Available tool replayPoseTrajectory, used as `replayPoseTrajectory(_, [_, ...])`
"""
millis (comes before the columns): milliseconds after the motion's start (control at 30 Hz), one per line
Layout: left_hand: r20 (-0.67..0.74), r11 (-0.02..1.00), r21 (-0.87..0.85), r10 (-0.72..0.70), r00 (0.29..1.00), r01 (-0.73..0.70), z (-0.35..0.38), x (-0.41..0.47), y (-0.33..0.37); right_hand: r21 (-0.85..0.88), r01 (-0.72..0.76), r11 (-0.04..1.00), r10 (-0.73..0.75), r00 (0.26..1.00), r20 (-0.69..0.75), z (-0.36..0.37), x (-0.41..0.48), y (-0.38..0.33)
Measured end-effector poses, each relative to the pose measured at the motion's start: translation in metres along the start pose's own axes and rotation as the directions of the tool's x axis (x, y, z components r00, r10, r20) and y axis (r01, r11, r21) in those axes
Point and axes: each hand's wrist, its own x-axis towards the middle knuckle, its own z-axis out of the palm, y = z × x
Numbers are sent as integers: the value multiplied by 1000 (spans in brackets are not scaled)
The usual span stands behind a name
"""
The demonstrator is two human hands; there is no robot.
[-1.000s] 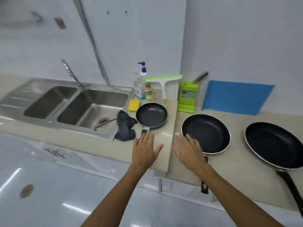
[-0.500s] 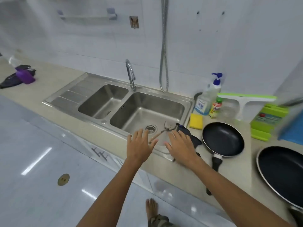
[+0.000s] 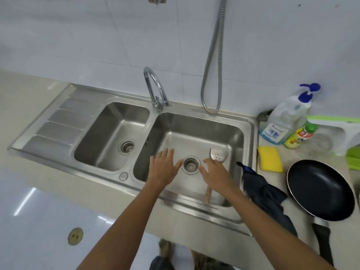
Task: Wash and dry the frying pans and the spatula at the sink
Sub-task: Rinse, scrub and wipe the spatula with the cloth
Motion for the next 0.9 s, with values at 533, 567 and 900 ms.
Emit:
replayPoseTrajectory(533, [-208,940,57,340,917,-336,-52,193,-96,187,-645,741,657,754,-3,88,42,-1])
replayPoseTrajectory(567, [-225,934,74,356,907,-349,-54,204,-102,177,-631,756,643,766,-17,86,42,-14])
replayPoseTrajectory(900, [-298,903,113,429,853,-415,-53,246,-114,546,-475,690,574,818,-14,82,51,-100])
